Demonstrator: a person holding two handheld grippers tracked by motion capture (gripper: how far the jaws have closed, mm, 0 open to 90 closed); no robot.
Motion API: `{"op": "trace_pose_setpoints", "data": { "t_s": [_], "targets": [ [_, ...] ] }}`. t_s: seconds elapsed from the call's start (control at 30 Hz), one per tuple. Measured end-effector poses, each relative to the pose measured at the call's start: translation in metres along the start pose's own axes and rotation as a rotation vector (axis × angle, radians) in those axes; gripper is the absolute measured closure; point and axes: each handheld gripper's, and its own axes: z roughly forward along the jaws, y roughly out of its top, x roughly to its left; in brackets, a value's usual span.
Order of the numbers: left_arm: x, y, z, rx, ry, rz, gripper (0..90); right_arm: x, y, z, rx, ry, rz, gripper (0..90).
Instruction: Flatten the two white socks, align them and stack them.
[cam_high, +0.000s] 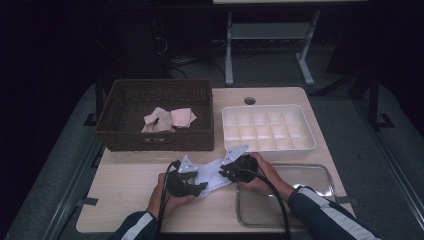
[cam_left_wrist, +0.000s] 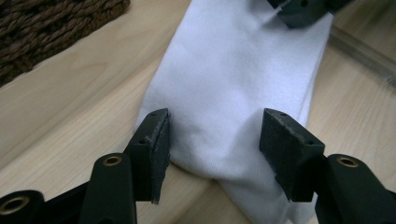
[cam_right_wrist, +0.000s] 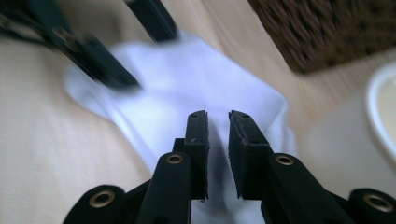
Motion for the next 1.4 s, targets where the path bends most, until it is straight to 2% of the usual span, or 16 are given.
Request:
{"op": "trace_pose_setpoints", "data": {
  "t_s": [0.07, 0.13, 0.2, 0.4, 0.47, 0.53, 0.57, 0.6, 0.7, 0.8, 0.83, 0.87, 1.03, 1.17, 1.3, 1.4],
  "targets": [
    [0.002, -0.003, -0.003, 0.004, 0.006, 0.002, 44.0, -0.004, -0.004, 0.001, 0.03, -0.01, 0.016, 77.2],
    [0.005, -0.006, -0.006, 0.006, 0.012, -0.005, 44.1, -0.008, -0.009, 0.0, 0.052, 0.001, 0.029, 77.5],
    [0.01, -0.009, -0.008, 0.011, 0.0, -0.011, 44.1, -0.009, -0.011, -0.002, 0.06, 0.018, 0.04, 77.4],
    [0.017, -0.01, -0.012, 0.013, 0.027, 0.003, 36.2, -0.005, -0.011, 0.001, 0.067, 0.051, 0.051, 76.8],
    [0.021, -0.011, -0.014, 0.006, 0.028, -0.016, 33.7, -0.005, -0.012, 0.001, 0.063, 0.058, 0.044, 76.4],
    [0.025, -0.011, -0.022, -0.03, 0.025, -0.068, 34.6, -0.002, -0.012, 0.002, 0.06, 0.054, 0.045, 76.1],
    [0.026, -0.011, -0.025, -0.044, 0.013, -0.081, 35.5, -0.001, -0.012, 0.002, 0.059, 0.048, 0.035, 75.8],
    [0.027, -0.011, -0.028, -0.06, -0.009, -0.092, 34.4, -0.001, -0.012, 0.002, 0.06, 0.048, 0.025, 75.8],
    [0.024, -0.011, -0.025, -0.063, -0.019, -0.108, 32.8, -0.001, -0.012, 0.002, 0.058, 0.048, 0.026, 75.8],
    [0.021, -0.009, -0.017, -0.06, 0.032, -0.084, 33.8, 0.0, -0.012, 0.001, 0.059, 0.048, 0.021, 78.1],
    [0.022, -0.008, -0.016, -0.063, 0.028, -0.083, 33.8, 0.0, -0.012, 0.001, 0.059, 0.048, 0.021, 78.1],
    [0.023, -0.008, -0.011, -0.04, 0.031, -0.075, 33.5, 0.001, -0.011, -0.001, 0.053, 0.043, 0.004, 81.8],
    [0.025, -0.011, -0.006, -0.029, 0.011, -0.082, 32.1, 0.005, -0.008, -0.005, 0.02, 0.04, -0.018, 89.6],
    [0.024, -0.011, -0.006, -0.027, 0.019, -0.038, 31.9, 0.009, -0.004, -0.006, -0.001, 0.035, -0.054, 90.0],
    [0.028, -0.01, -0.005, -0.028, 0.016, -0.008, 29.9, 0.012, 0.004, -0.006, -0.059, 0.04, -0.056, 89.8],
    [0.032, -0.009, -0.006, -0.024, 0.028, 0.015, 29.7, 0.014, 0.009, 0.003, -0.047, 0.05, -0.065, 89.7]
  ]
}}
